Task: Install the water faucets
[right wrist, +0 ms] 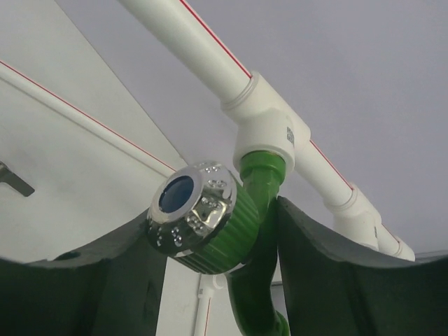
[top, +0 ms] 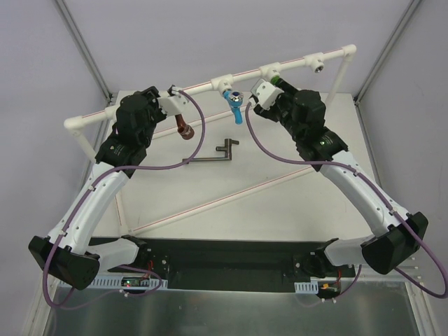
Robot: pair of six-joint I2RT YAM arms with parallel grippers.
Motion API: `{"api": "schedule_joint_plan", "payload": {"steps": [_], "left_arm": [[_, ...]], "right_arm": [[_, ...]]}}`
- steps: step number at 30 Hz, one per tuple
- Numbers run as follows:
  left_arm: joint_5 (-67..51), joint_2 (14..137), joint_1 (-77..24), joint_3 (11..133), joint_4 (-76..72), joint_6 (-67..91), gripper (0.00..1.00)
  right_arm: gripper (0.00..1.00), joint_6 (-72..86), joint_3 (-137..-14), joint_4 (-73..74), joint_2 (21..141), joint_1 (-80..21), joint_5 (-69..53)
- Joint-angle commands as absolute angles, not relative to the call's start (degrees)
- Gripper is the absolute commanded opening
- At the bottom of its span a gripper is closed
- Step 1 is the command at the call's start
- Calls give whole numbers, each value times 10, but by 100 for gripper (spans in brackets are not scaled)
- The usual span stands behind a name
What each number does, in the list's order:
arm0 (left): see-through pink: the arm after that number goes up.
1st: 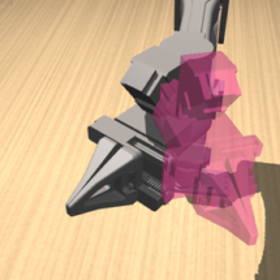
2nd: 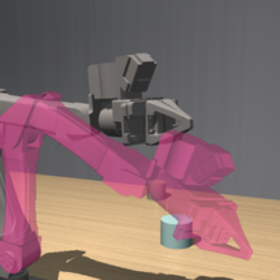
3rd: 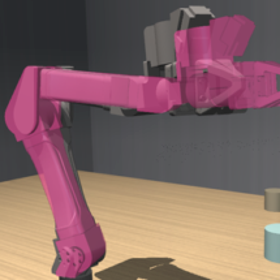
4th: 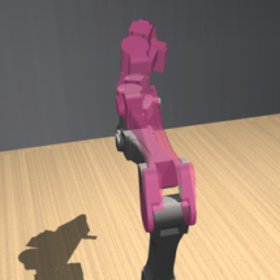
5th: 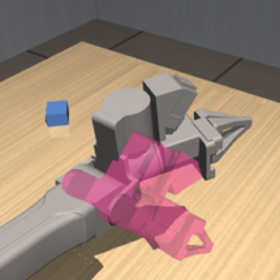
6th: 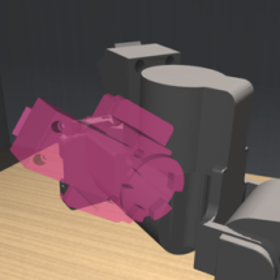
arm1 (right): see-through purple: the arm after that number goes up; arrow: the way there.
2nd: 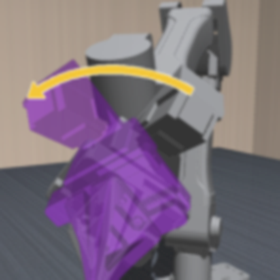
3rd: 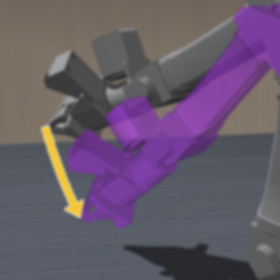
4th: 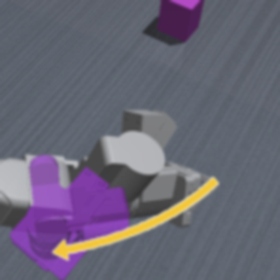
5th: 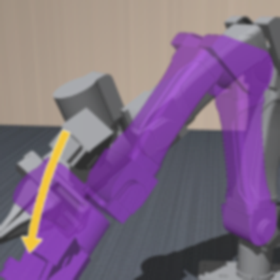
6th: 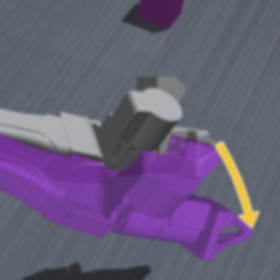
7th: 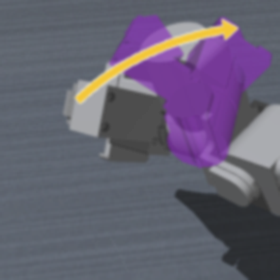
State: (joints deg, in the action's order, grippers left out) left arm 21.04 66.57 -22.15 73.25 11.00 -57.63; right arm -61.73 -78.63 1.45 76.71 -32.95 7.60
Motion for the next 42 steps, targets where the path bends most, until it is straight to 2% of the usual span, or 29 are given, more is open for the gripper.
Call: {"api": "schedule_joint_plan", "payload": {"steps": [1,3,4,5,16,26,30,31,33,34,36,37,38,40,41,42], "left_arm": [[187,685,-223,708,160,-438,1],[188,685,-223,708,160,-438,1],[188,683,-223,708,160,-439,1],[189,683,-223,708,160,-439,1],[191,678,-223,706,158,-439,1],[192,674,-223,705,158,-442,1],[193,673,-223,704,159,-442,2],[194,674,-223,706,159,-442,6],[194,673,-223,708,159,-439,11],[193,673,-223,714,159,-435,16],[191,672,-223,719,159,-425,23],[186,671,-223,724,159,-419,27],[185,668,-223,728,159,-411,37],[181,664,-223,739,159,-403,47],[179,664,-223,744,159,-396,56],[178,661,-223,749,160,-390,60]], "right_arm": [[33,-568,-812,-45,766,-336,98],[20,-524,-812,-54,766,-335,116],[8,-502,-814,-54,765,-334,124],[3,-483,-815,-56,765,-335,130],[2,-158,-806,-88,744,-284,106],[2,-79,-797,-131,737,-247,141],[2,-118,-801,-124,729,-246,44],[14,-122,-799,-117,725,-247,25],[32,-135,-792,-105,708,-246,-27],[47,-143,-781,-101,700,-246,-34],[62,-155,-774,-84,676,-246,-48],[75,-167,-772,-77,668,-245,-52],[80,-172,-772,-63,658,-246,-54],[94,-187,-773,-48,636,-246,-65],[98,-197,-773,-35,626,-246,-66],[100,-202,-774,-31,612,-246,-69]]}}
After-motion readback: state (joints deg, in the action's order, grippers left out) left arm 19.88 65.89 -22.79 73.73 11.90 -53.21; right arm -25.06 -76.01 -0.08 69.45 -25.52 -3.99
